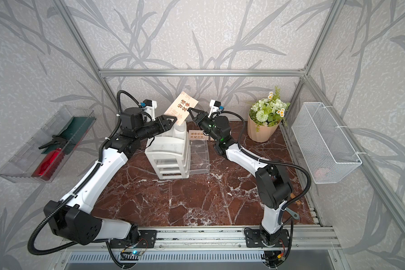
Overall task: Take the postcards out of the drawer
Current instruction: Place the postcard at the center of the board.
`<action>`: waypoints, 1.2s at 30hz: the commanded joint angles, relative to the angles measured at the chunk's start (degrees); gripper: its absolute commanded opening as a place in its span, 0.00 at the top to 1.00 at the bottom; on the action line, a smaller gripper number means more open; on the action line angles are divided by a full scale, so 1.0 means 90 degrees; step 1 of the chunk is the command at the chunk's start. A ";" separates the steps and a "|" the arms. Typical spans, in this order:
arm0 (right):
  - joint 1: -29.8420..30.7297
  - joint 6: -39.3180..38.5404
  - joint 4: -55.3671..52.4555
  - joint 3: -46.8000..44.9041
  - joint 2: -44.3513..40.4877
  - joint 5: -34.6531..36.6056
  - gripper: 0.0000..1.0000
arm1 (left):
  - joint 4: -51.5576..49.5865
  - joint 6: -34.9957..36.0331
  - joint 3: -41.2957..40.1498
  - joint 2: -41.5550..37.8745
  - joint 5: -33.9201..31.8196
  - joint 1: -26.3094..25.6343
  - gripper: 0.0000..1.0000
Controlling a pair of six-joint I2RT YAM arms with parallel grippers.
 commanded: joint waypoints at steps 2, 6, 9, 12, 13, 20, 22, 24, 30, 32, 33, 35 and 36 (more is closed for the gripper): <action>0.0124 0.0171 0.0555 -0.0058 -0.0100 -0.0063 0.99 | 0.0446 -0.0118 -0.0147 -0.0146 0.0106 0.0058 0.57; 0.0181 0.0155 0.0576 -0.0103 -0.0105 -0.0070 0.99 | 0.0538 -0.0118 -0.0211 -0.0242 0.0145 0.0119 0.59; 0.0209 0.0139 0.0578 -0.0170 -0.0130 -0.0036 0.99 | 0.0610 -0.0118 -0.0278 -0.0327 0.0172 0.0160 0.62; 0.0225 0.0029 0.0479 -0.0230 -0.0164 0.0024 0.99 | 0.0679 -0.0146 -0.0351 -0.0394 0.0208 0.0205 0.70; 0.0230 -0.0010 0.0421 -0.0220 -0.0174 0.0034 0.99 | 0.0718 -0.0155 -0.0374 -0.0413 0.0231 0.0217 0.73; 0.0292 -0.0207 0.0238 -0.0230 -0.0184 0.0053 0.97 | 0.0811 -0.0157 -0.0413 -0.0451 0.0292 0.0314 0.93; 0.0305 -0.0307 0.0147 -0.0240 -0.0221 0.0065 0.93 | 0.0821 -0.0166 -0.0404 -0.0446 0.0326 0.0344 0.96; 0.0321 -0.0451 -0.0097 -0.0268 -0.0312 0.0154 0.88 | 0.0822 -0.0194 -0.0375 -0.0411 0.0386 0.0387 1.00; 0.0325 -0.0915 -0.0546 -0.0417 -0.0611 0.0329 0.76 | 0.0858 -0.0318 -0.0279 -0.0295 0.0698 0.0601 1.00; 0.0288 -0.1149 -0.0795 -0.0512 -0.0736 0.0358 0.72 | 0.0643 -0.0242 -0.0116 -0.0213 0.0950 0.0804 1.00; 0.0251 -0.1301 -0.0973 -0.0560 -0.0960 0.0355 0.69 | 0.0478 -0.0168 0.0008 -0.0121 0.1209 0.0949 1.00; 0.0127 -0.1543 -0.1399 -0.0563 -0.1138 0.0215 0.65 | 0.0250 -0.0029 0.0255 0.0088 0.1793 0.1216 1.00; 0.0032 -0.1659 -0.1604 -0.0529 -0.1197 0.0062 0.64 | 0.0199 0.0028 0.0344 0.0213 0.2178 0.1312 1.00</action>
